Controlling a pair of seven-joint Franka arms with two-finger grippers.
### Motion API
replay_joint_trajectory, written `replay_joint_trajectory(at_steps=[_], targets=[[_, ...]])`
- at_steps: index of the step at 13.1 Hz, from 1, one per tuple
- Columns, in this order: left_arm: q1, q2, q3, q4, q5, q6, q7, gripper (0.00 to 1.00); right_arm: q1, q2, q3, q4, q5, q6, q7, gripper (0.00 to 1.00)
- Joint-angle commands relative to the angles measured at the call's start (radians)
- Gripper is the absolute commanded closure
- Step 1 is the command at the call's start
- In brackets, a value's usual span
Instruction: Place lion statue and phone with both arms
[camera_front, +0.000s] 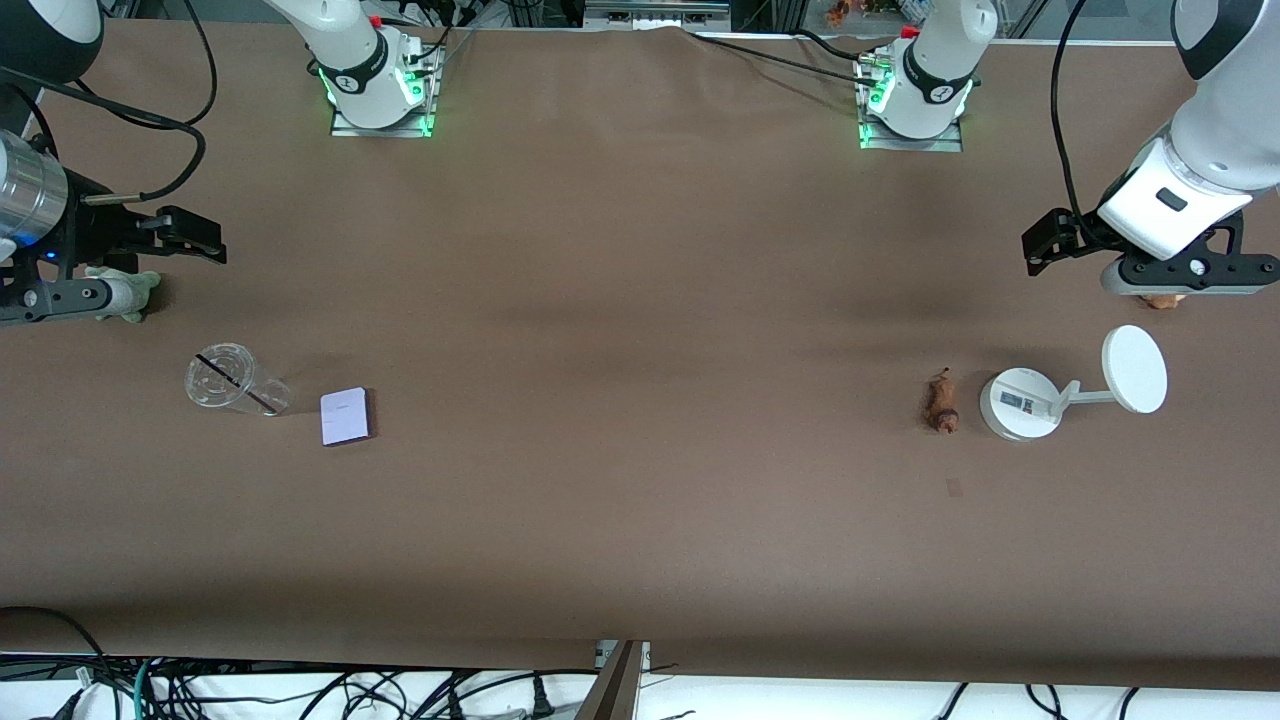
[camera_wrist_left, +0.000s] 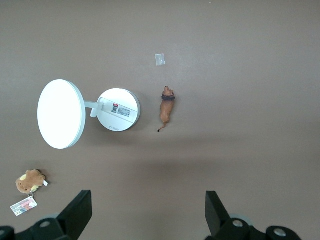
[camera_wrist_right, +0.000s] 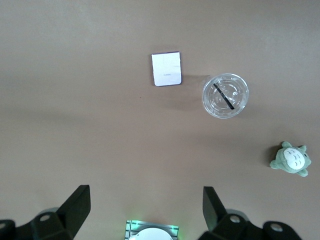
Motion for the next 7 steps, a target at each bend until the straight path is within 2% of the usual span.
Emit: replay_joint_trajectory(at_steps=[1,4,7], targets=[[-0.001,0.002,0.004,0.019,-0.013,-0.021,0.025,0.0,-0.001,-0.007,0.003,0.0,-0.005,-0.03,0.007,0.01],[0.001,0.002,0.002,0.019,-0.013,-0.021,0.025,0.0,-0.008,-0.054,0.003,-0.071,-0.005,-0.005,0.007,0.01],[-0.001,0.002,0.004,0.019,-0.013,-0.021,0.025,0.0,-0.01,-0.186,0.003,-0.279,-0.005,0.117,0.001,0.01]])
